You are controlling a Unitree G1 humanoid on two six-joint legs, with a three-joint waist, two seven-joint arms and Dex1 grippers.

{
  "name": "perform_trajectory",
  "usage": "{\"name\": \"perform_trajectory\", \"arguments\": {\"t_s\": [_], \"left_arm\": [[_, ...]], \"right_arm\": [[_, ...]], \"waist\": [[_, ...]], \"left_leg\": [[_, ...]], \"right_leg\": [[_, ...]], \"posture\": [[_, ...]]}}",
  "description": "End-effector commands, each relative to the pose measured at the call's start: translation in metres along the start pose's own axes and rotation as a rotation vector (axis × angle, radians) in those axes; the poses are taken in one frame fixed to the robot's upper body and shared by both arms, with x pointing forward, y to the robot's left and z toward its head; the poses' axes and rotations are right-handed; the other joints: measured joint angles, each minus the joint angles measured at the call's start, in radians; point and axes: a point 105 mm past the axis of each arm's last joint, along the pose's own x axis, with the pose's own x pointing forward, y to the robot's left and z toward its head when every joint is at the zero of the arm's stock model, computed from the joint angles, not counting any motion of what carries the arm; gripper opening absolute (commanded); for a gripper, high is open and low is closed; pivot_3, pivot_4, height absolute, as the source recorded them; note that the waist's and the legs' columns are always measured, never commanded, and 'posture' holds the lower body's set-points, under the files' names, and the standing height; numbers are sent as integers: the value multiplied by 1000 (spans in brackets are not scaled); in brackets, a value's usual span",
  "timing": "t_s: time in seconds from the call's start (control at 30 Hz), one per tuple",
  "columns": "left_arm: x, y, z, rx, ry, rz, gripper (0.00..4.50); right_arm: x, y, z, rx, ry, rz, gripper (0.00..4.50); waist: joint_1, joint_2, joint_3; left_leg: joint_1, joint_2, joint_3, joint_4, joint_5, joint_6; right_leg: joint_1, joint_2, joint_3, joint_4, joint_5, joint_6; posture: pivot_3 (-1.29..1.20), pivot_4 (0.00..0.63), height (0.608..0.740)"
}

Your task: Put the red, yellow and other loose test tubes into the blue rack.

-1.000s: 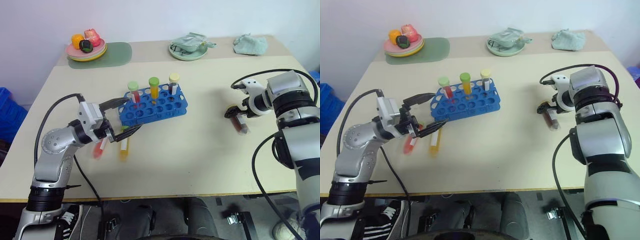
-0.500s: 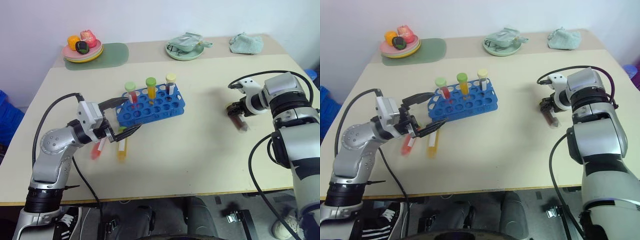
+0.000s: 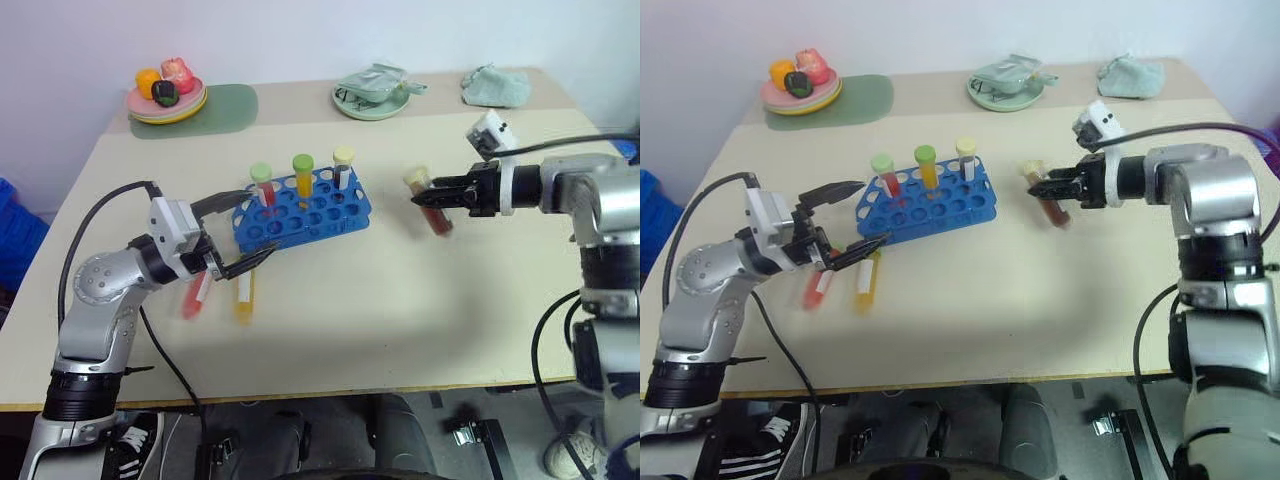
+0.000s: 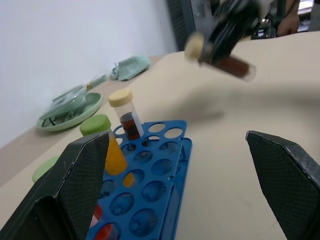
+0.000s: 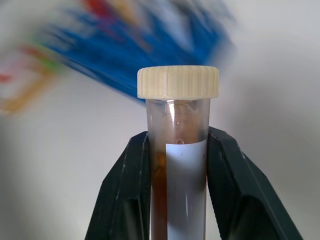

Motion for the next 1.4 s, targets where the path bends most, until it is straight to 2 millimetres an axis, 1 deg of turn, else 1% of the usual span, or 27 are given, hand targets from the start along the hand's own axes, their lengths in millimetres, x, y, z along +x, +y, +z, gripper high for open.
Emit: {"name": "perform_trajectory", "arguments": {"t_s": [0.03,0.07,0.1,0.17,0.23,0.27,0.3,0.37,0.43,0.57,0.67,0.83,1.0,1.13,1.23,1.4], "left_arm": [[-5,9,12,37,-27,9,4500],[-6,11,12,34,-22,9,4500],[-7,12,12,42,-13,7,4500],[-11,17,12,42,-6,15,4500],[-14,21,12,43,-1,19,4500],[-15,21,11,47,7,16,4500],[-16,22,10,48,12,13,4500],[-18,24,10,46,13,11,4500],[-21,25,9,45,21,6,4500],[-26,25,7,40,33,1,4500],[-28,24,6,41,39,4,4500],[-29,21,9,39,36,11,4500],[-28,20,12,40,38,16,4500],[-27,20,15,44,39,18,4500],[-26,20,16,45,40,19,4500],[-26,19,18,44,45,18,4500]], "right_arm": [[5,18,40,-136,-333,-56,1197],[10,23,43,-115,-396,-59,1197],[19,28,43,-163,-422,-83,1197],[37,33,35,-241,-415,-137,1197],[46,37,31,-215,-490,-148,1197],[53,36,27,-225,-505,-183,1197],[61,40,24,-224,-520,-180,1197],[73,45,17,-288,-519,-193,1197],[77,36,13,-254,-538,-224,1197],[87,24,4,-283,-548,-283,1197],[96,22,-5,-288,-545,-281,1197],[104,17,-12,-266,-555,-294,1197],[122,24,-21,-268,-548,-276,1197],[127,23,-23,-261,-555,-276,1197],[129,24,-28,-280,-542,-278,1197],[124,17,-31,-293,-536,-302,1197]], "waist": [[-2,-1,0],[-4,-1,0],[-4,-1,0],[-5,0,0],[-5,-1,0],[-6,-1,0],[-7,-1,0],[-8,-1,0],[-9,-1,0],[-11,-1,0],[-15,-1,0],[-20,0,0],[-27,0,0],[-36,0,0],[-38,0,0],[-38,0,0]], "left_leg": [[2,1,1,0,0,0],[4,2,2,0,0,0],[4,2,3,0,0,0],[4,3,4,-1,0,0],[4,3,5,-1,0,0],[4,3,5,-1,0,0],[4,3,6,-1,0,0],[5,4,7,-1,0,0],[5,4,7,-1,0,0],[5,5,9,-1,0,0],[5,7,10,-2,-1,-1],[5,9,11,-2,-1,-1],[6,9,10,-3,-1,-2],[5,9,10,-3,-1,-2],[6,10,10,-3,-1,-2],[6,10,10,-3,-1,-2]], "right_leg": [[1,1,1,0,0,0],[2,2,2,0,0,0],[2,3,3,0,1,-1],[2,5,5,1,2,-1],[1,5,5,1,2,-1],[1,5,5,1,2,-1],[1,5,6,1,2,-1],[1,6,7,1,2,-2],[0,7,7,1,2,-2],[0,8,7,0,2,-2],[0,9,8,0,3,-2],[-1,11,8,0,3,-3],[-1,11,8,0,3,-3],[-1,11,8,0,3,-3],[-1,11,8,0,3,-3],[-1,12,8,0,3,-4]], "posture": [[0,150,740],[0,150,740],[0,150,740],[0,150,740],[0,150,740],[0,150,740],[0,150,740],[0,150,740],[0,150,740],[0,150,740],[0,150,740],[0,150,740],[0,150,740],[0,150,740],[0,150,740],[0,150,740]]}}
